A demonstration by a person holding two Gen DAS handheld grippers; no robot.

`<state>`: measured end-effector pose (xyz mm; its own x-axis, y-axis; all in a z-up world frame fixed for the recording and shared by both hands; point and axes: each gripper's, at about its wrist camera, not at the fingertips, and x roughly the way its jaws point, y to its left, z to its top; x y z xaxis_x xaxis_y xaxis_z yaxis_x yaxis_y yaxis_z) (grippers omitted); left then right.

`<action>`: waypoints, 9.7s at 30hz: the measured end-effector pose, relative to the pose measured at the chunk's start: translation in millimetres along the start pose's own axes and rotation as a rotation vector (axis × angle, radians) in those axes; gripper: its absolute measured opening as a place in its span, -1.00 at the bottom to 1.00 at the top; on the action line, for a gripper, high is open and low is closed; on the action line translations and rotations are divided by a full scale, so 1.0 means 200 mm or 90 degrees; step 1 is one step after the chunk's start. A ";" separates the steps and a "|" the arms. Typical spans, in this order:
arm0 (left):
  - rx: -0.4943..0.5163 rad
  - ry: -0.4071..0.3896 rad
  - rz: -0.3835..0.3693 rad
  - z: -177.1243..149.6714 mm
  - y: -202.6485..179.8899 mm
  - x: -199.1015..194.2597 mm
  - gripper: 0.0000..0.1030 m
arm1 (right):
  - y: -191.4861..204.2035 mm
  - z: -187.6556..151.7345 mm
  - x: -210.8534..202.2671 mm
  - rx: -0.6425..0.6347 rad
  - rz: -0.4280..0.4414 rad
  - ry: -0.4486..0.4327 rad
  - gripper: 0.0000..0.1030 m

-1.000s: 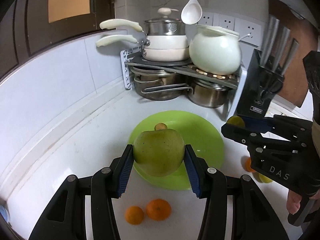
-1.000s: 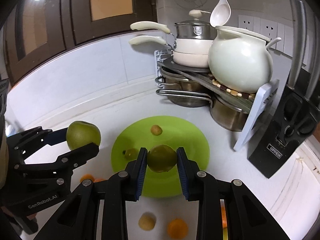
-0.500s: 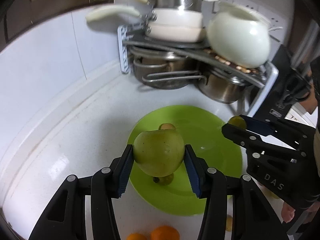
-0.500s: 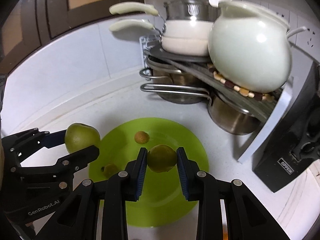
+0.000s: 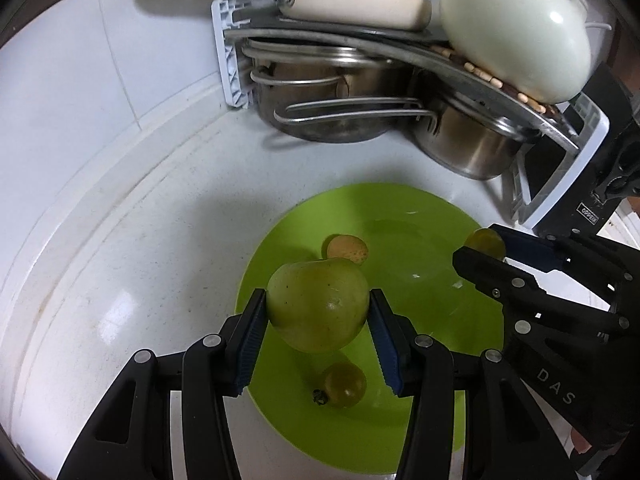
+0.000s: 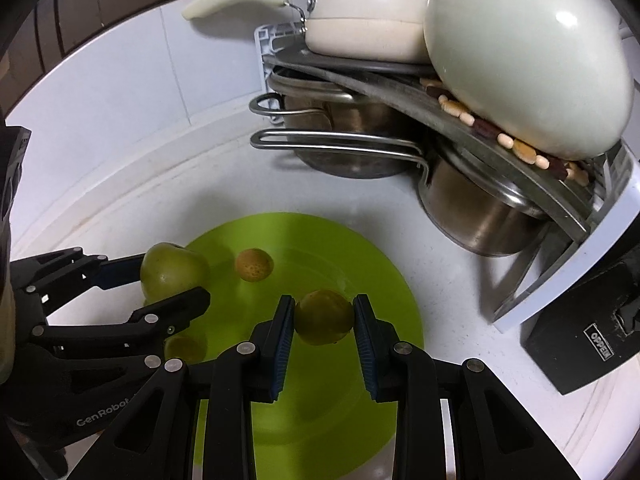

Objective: Organize fruits
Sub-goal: 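Carry the apple and green fruit onto the green plate and open both tools, then withdraw both open tools from the plate toward the remaining fruits, then grasp a brown kiwi with the left tool while the right tool grasps an orange, then carry the kiwi and orange over the green plate and open both tools, then withdraw both open tools from the plate toward the loose oranges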

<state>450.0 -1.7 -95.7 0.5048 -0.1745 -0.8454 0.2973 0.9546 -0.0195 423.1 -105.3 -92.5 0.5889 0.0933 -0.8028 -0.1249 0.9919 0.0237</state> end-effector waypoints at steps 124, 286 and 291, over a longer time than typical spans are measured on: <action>0.203 -0.101 -0.073 -0.78 -0.55 -0.37 0.08 | -0.11 -0.82 -0.48 -0.138 0.024 0.006 0.23; -0.010 -0.178 0.103 -0.80 0.14 -0.88 0.27 | 0.39 -0.55 -0.66 -0.109 0.124 -0.113 0.24; 0.022 -0.173 0.082 -0.87 0.15 -0.81 0.27 | 0.44 -0.60 -0.60 -0.121 0.132 -0.091 0.24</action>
<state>236.9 97.2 -52.4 0.7375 -0.1155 -0.6654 0.2420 0.9650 0.1006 245.6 -38.7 -66.4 0.6397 0.3165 -0.7004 -0.3932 0.9178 0.0556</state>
